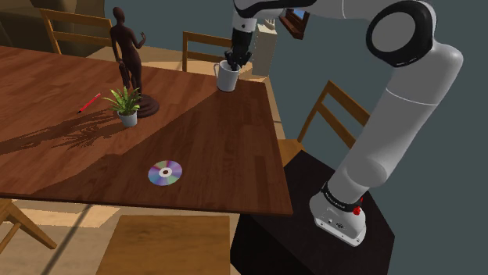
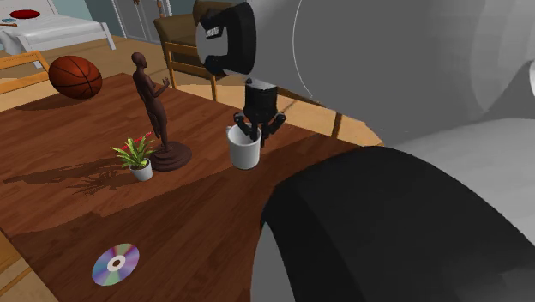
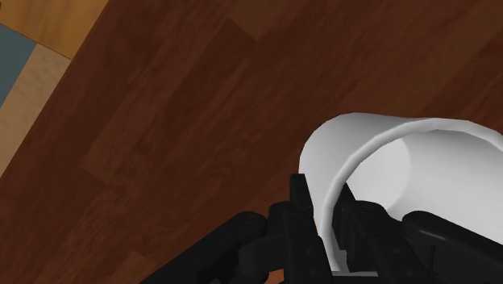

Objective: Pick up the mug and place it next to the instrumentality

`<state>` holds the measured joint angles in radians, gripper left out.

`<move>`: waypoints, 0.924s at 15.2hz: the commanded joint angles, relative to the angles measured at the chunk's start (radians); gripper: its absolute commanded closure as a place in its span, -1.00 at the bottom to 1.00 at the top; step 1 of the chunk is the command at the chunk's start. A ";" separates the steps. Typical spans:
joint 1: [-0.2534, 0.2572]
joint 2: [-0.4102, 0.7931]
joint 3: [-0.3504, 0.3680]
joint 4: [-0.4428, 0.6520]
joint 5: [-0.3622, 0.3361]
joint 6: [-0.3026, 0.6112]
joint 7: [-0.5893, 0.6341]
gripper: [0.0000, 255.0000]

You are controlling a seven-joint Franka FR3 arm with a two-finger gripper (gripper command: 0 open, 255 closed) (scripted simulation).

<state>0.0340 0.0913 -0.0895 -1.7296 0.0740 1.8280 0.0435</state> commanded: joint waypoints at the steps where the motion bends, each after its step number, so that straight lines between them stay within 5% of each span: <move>1: 0.022 -0.059 0.017 -0.070 -0.007 0.014 0.041 1.00; 14: 0.146 -0.333 0.167 -0.379 0.006 0.066 0.306 1.00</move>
<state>0.1683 -0.2257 0.0605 -2.1020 0.0766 1.9014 0.3202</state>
